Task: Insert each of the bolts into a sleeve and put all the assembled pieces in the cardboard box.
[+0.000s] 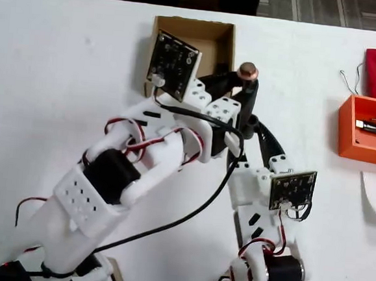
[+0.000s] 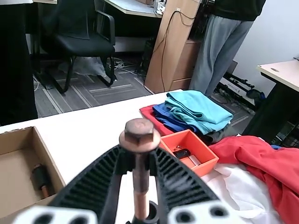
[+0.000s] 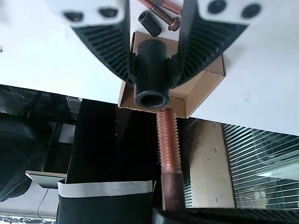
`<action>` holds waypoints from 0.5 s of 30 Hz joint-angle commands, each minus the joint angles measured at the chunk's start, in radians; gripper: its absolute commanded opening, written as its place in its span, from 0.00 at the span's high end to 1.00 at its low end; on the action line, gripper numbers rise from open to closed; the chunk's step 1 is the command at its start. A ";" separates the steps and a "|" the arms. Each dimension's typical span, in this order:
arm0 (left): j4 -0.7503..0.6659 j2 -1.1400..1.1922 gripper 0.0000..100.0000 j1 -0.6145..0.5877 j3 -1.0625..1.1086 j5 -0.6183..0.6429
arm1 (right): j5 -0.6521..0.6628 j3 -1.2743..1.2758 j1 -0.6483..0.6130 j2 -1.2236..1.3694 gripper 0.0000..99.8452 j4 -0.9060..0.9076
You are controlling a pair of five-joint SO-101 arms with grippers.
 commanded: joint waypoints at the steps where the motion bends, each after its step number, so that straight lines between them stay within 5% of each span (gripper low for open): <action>1: -0.031 -0.005 0.97 0.012 -0.047 -0.005 | 0.011 -0.044 0.008 -0.007 0.98 -0.024; 15: -0.031 -0.003 0.97 0.018 -0.045 -0.005 | 0.011 -0.044 0.008 -0.007 0.98 -0.022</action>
